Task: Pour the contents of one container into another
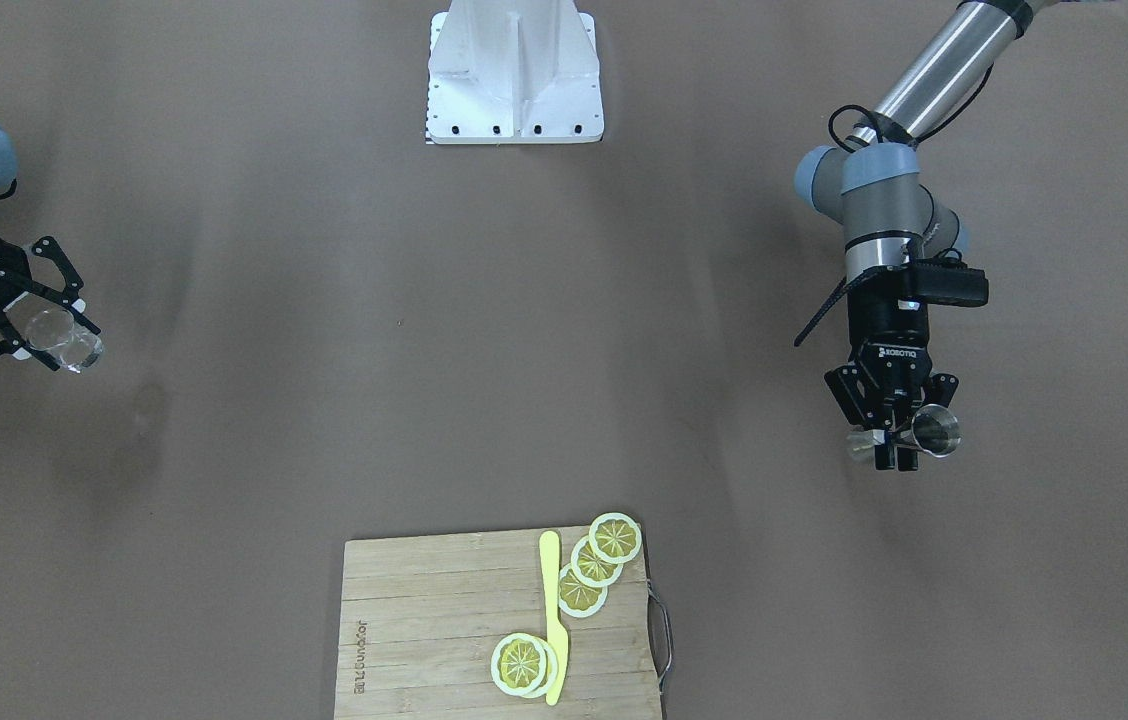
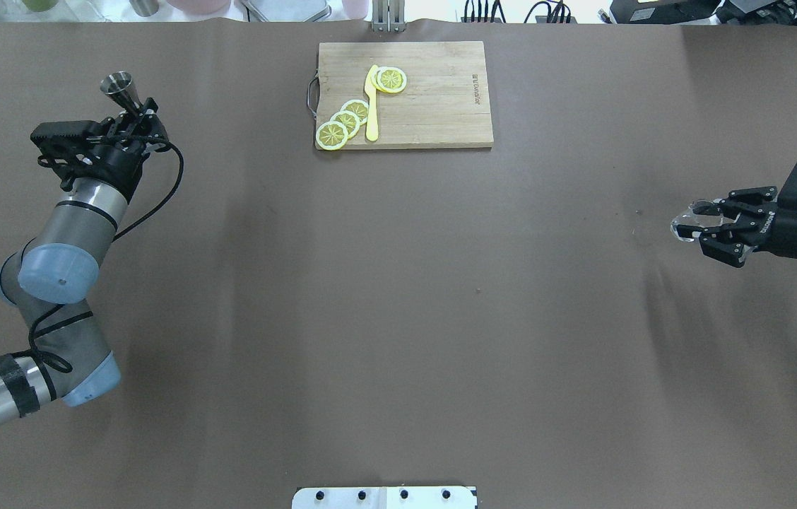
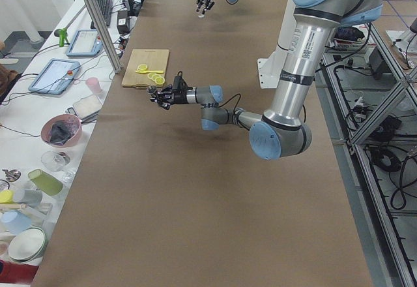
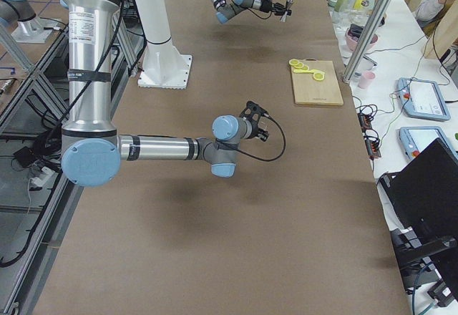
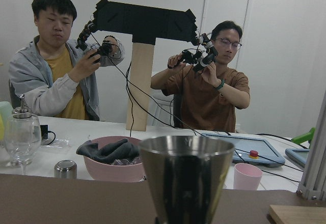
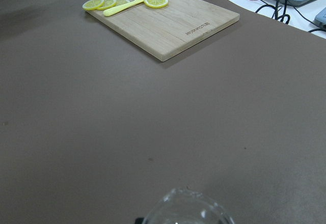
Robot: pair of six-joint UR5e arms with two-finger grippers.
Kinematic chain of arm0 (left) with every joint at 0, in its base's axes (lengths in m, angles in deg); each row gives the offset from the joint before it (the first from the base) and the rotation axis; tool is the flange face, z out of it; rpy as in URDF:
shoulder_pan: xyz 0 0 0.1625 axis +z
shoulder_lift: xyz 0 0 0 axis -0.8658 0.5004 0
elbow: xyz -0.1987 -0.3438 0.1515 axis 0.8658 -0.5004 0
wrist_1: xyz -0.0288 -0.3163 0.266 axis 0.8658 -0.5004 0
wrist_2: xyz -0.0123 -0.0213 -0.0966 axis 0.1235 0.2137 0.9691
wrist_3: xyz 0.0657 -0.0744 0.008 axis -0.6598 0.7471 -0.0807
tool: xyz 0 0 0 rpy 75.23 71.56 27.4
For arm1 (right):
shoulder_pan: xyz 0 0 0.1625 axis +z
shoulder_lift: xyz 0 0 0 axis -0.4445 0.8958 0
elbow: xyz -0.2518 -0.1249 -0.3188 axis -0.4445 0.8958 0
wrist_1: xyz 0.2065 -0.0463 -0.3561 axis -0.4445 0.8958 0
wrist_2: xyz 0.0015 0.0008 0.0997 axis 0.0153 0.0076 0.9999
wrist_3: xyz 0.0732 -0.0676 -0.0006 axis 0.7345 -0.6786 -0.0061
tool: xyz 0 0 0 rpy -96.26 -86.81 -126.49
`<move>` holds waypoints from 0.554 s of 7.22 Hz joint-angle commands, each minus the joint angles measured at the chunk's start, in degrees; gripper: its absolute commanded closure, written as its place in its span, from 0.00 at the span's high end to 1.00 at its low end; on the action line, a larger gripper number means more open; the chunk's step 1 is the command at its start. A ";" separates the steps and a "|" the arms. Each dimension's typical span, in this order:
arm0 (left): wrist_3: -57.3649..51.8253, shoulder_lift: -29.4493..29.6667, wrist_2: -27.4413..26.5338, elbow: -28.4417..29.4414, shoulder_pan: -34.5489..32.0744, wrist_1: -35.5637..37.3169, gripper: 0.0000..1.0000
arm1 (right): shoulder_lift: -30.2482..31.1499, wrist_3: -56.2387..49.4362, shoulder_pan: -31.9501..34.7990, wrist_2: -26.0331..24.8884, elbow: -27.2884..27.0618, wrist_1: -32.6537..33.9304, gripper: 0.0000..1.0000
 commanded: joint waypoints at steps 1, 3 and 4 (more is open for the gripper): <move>3.89 -0.30 0.02 -0.80 -0.19 3.49 0.00 | -2.32 -2.94 -1.28 0.85 4.34 -2.32 0.00; 4.06 -3.88 0.37 -5.36 -0.28 5.87 0.00 | -2.42 -8.30 -1.29 3.23 5.48 -2.33 0.00; 4.06 -4.08 0.02 -6.25 -0.28 6.13 0.00 | -2.59 -9.11 -1.37 3.76 6.19 -2.33 0.00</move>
